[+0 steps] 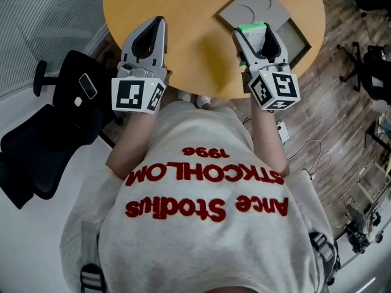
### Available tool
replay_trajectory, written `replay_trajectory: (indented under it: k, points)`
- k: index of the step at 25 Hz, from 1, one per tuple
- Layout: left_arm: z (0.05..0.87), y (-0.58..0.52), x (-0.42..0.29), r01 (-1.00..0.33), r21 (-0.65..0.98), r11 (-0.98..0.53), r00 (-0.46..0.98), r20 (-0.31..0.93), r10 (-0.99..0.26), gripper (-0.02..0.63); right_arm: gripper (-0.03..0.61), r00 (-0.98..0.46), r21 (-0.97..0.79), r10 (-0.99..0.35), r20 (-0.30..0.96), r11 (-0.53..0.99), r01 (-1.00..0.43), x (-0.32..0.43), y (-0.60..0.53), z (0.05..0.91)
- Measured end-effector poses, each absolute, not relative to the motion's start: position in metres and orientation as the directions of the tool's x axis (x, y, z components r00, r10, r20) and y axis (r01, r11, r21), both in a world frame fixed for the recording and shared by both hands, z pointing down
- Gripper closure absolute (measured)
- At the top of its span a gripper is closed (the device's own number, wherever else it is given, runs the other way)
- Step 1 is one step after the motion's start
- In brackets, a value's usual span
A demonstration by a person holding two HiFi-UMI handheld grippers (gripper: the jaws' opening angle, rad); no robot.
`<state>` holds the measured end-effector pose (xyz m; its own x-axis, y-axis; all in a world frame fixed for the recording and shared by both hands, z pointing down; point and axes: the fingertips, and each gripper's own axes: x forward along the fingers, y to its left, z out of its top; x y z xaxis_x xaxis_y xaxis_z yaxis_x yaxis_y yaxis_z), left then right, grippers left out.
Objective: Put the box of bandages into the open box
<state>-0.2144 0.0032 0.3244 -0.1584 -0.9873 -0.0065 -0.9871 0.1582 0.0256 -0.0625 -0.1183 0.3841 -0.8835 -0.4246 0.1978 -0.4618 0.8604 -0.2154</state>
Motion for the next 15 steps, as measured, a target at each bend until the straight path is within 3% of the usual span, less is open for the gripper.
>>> replay_trajectory:
  k: [15]
  points:
    - [0.247,-0.010,-0.210,-0.987,-0.042,0.154,-0.147,-0.146,-0.978,0.607,0.219,-0.855,-0.206,-0.497,-0.149,0.861,-0.465,-0.040,-0.147,0.246]
